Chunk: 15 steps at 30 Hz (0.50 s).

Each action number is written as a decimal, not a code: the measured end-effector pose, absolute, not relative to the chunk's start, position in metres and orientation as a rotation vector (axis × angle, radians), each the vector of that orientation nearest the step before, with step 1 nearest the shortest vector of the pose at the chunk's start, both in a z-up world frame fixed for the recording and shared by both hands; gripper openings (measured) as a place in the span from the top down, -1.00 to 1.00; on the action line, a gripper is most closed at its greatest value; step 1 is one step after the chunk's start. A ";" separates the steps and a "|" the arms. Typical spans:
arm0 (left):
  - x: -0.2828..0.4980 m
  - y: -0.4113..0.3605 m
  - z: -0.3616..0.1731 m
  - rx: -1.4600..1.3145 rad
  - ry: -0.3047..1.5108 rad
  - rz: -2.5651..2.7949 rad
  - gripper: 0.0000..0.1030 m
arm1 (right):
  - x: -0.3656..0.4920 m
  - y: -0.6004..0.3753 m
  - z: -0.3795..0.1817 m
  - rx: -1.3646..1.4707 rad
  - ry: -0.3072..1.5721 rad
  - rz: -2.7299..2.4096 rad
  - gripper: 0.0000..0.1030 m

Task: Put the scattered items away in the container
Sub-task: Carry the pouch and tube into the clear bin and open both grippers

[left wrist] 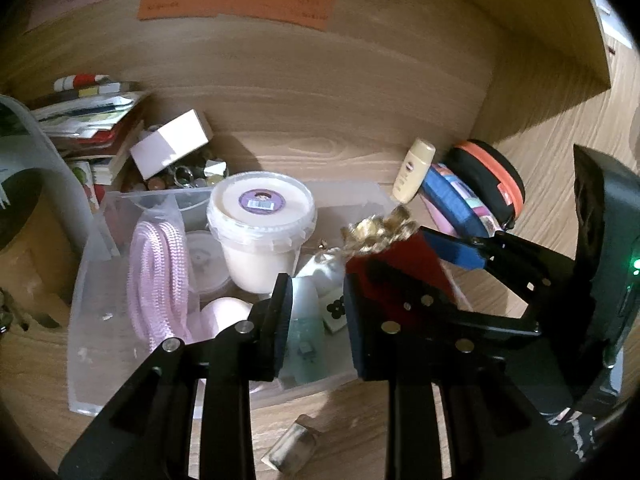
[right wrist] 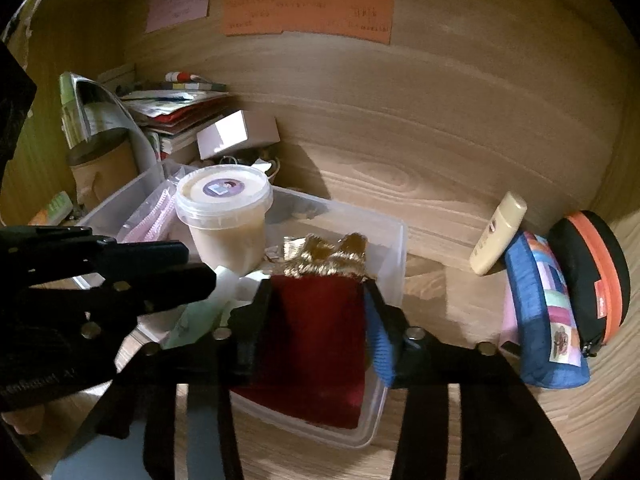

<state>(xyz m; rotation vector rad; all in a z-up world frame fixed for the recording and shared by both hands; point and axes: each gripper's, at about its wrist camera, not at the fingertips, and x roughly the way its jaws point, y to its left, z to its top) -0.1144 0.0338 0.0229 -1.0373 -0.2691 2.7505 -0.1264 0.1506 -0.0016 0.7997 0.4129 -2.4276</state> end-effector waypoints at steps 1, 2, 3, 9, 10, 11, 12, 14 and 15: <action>-0.113 0.034 0.025 -1.030 -0.267 2.751 0.37 | -0.125 0.151 0.000 0.786 0.416 -2.436 -0.08; -0.111 0.034 0.026 -1.022 -0.263 2.756 0.25 | -0.124 0.150 0.000 0.779 0.419 -2.440 -0.13; -0.109 0.034 0.029 -1.009 -0.256 2.767 0.22 | -0.123 0.150 0.001 0.768 0.424 -2.445 -0.25; -0.101 0.032 0.039 -0.968 -0.233 2.808 -0.04 | -0.121 0.150 0.004 0.744 0.431 -2.474 -0.53; -0.099 0.030 0.040 -0.964 -0.232 2.816 -0.10 | -0.121 0.151 0.005 0.746 0.427 -2.476 -0.65; -0.098 0.029 0.041 -0.963 -0.234 2.816 -0.11 | -0.122 0.151 0.005 0.748 0.422 -2.475 -0.68; -0.096 0.027 0.042 -0.960 -0.237 2.816 -0.11 | -0.122 0.150 0.005 0.752 0.413 -2.471 -0.69; -0.091 0.022 0.044 -0.951 -0.245 2.834 -0.27 | -0.122 0.149 0.006 0.761 0.407 -2.460 -0.70; -0.087 0.018 0.045 -0.946 -0.248 2.849 -0.33 | -0.121 0.149 0.006 0.766 0.406 -2.452 -0.73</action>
